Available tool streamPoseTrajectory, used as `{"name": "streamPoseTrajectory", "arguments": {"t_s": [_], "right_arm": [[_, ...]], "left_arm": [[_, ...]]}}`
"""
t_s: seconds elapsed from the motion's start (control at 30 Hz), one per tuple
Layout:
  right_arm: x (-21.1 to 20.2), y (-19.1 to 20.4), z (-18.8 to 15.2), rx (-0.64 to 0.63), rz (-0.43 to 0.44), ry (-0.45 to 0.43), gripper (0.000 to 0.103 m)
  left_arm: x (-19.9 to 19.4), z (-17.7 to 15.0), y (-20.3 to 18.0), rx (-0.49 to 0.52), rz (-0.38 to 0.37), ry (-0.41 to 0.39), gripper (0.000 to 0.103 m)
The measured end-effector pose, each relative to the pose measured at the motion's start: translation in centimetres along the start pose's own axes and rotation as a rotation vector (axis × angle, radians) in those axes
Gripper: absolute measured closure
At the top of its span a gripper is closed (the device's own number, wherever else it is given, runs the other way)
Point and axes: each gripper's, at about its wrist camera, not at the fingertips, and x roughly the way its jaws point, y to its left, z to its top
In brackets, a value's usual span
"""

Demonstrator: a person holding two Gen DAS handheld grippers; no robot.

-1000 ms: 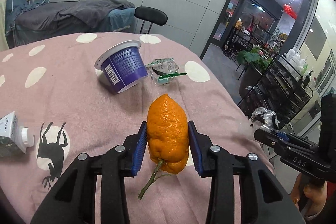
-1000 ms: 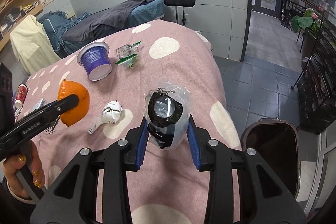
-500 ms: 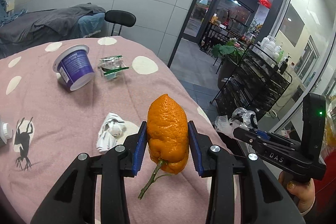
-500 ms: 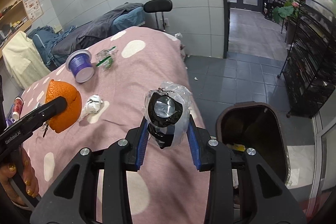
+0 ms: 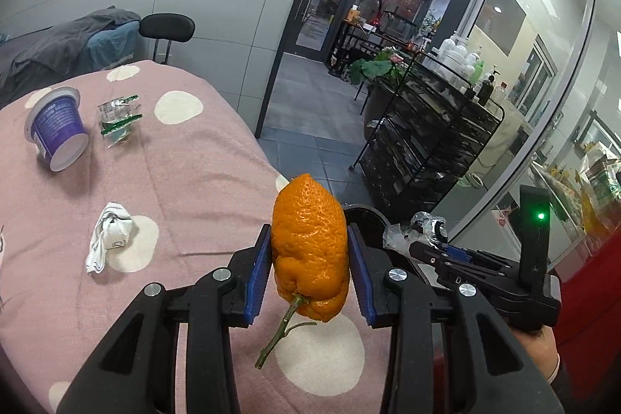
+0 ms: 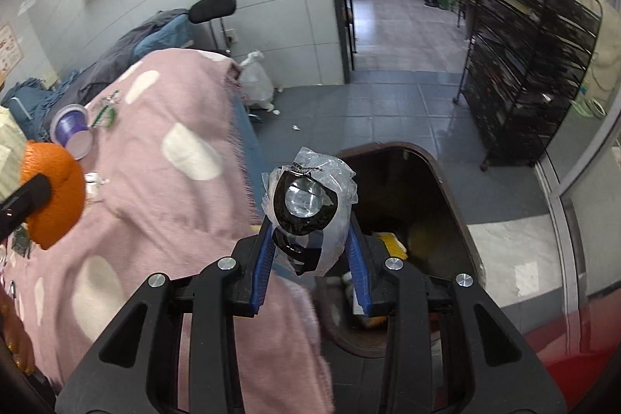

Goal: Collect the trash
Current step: 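Carry both items to the black bin and open the right gripper to drop the bag, then lower the orange fruit into the bin and open the left gripper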

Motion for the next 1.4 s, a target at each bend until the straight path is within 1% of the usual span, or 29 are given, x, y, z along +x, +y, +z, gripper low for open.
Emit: {"name": "streamPoseTrajectory", "arguments": {"t_s": [0.1,0.33,0.67,0.73,0.77,0.8,0.83,0.87,1.03,1.13,1.4], "right_arm": [[1.0,-1.6,-0.6,0.014,-0.046,0.017,0.067],[4.8,-4.4,-2.1,0.060,-0.097,0.098,0.067],[9.1,-7.2,-4.3,0.120,-0.138,0.185,0.067],[9.6,-7.6,-4.8,0.132,-0.140,0.196,0.058],[9.8,-7.9,-4.9,0.142,-0.142,0.200,0.049],[9.9,-8.1,-5.0,0.156,-0.141,0.202,0.037],[9.9,-8.4,-5.1,0.175,-0.137,0.200,0.032],[9.8,-8.5,-5.2,0.185,-0.136,0.193,0.029],[9.0,-8.5,-5.7,0.190,-0.141,0.183,0.028],[8.2,-8.5,-5.9,0.201,-0.141,0.173,0.024],[6.2,-9.2,-6.4,0.230,-0.152,0.148,0.024]], "left_arm": [[0.7,0.0,-0.9,0.011,-0.017,0.014,0.066],[2.1,-0.2,-2.7,0.052,-0.038,0.046,0.066],[4.0,-0.8,-4.7,0.101,-0.067,0.097,0.066],[4.5,-0.9,-4.9,0.104,-0.073,0.113,0.066],[4.6,-1.0,-5.0,0.105,-0.076,0.120,0.066],[4.9,-1.1,-5.1,0.107,-0.078,0.127,0.066],[5.0,-1.2,-5.2,0.109,-0.080,0.132,0.066],[5.1,-1.2,-5.2,0.112,-0.082,0.136,0.066],[6.1,-1.2,-5.9,0.127,-0.101,0.158,0.066],[6.9,-1.3,-6.7,0.145,-0.112,0.174,0.066],[9.7,-1.5,-8.7,0.182,-0.131,0.241,0.066]]}}
